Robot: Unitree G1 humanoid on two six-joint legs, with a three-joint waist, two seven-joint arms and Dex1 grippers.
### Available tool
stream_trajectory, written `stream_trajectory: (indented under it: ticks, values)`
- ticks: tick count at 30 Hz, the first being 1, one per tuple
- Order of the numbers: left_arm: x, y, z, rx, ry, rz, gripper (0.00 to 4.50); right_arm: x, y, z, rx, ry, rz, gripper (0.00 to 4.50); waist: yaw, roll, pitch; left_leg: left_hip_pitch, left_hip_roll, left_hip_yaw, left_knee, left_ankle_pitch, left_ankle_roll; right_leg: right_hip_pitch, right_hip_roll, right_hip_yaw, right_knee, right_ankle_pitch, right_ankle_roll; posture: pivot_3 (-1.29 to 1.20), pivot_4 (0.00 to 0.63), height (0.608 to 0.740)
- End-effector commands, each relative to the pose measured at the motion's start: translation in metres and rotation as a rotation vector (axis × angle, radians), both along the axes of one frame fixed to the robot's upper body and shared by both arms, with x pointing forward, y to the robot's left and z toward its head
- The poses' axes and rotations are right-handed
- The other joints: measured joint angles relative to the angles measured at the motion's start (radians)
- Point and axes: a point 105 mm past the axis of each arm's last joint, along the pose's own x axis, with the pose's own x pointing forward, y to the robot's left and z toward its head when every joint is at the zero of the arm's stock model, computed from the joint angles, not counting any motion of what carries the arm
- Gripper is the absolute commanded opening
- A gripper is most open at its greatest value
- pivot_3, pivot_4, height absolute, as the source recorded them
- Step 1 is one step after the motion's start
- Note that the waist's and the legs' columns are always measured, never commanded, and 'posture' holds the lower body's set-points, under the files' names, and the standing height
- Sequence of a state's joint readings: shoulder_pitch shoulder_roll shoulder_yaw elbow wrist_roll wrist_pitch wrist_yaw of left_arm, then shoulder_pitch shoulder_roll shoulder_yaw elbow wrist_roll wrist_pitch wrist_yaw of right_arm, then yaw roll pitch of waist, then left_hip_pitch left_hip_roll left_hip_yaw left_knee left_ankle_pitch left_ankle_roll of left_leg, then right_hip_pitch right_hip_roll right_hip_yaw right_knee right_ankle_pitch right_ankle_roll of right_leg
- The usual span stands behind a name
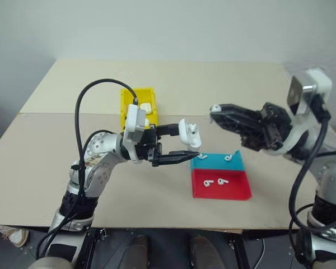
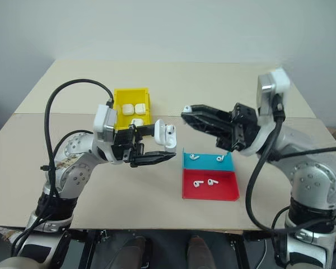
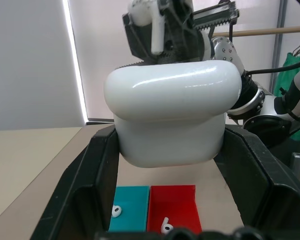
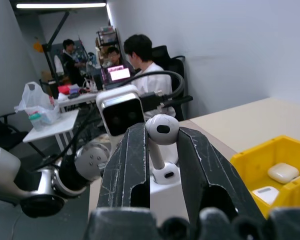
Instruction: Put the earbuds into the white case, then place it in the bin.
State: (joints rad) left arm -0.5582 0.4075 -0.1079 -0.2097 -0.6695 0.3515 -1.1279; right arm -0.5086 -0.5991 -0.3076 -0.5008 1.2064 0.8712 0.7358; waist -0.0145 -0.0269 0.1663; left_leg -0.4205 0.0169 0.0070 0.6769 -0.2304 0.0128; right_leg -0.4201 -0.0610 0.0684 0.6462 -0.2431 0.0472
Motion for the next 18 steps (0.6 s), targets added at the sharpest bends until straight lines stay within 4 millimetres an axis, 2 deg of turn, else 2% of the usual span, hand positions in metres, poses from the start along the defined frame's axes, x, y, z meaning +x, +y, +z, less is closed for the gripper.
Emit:
stream_trajectory:
  ticks: [1,8,18]
  values:
    - [-0.003,-0.003,0.008,-0.002,-0.039,-0.028,2.76,-0.014,0.004,0.008,0.037,-0.028,0.013,0.61,0.0,0.0,0.0,0.0,0.0,0.0,0.0,0.0,0.0,0.0,0.0,0.0,0.0,0.0,0.0,0.0,0.15,0.74]
    - [-0.001,-0.003,0.009,-0.001,-0.036,-0.029,2.76,-0.017,0.014,-0.007,-0.011,0.0,0.0,0.61,-0.002,0.0,0.0,0.0,0.0,0.0,0.0,0.0,0.0,0.0,0.001,0.0,0.0,0.0,0.0,0.0,0.15,0.74]
    - [-0.003,-0.002,0.009,-0.007,-0.041,-0.022,2.76,-0.015,0.017,-0.02,-0.084,0.007,-0.008,0.61,0.0,0.0,0.0,0.0,0.0,0.0,0.0,0.0,0.0,0.0,0.001,0.0,0.0,0.0,0.0,0.0,0.15,0.74]
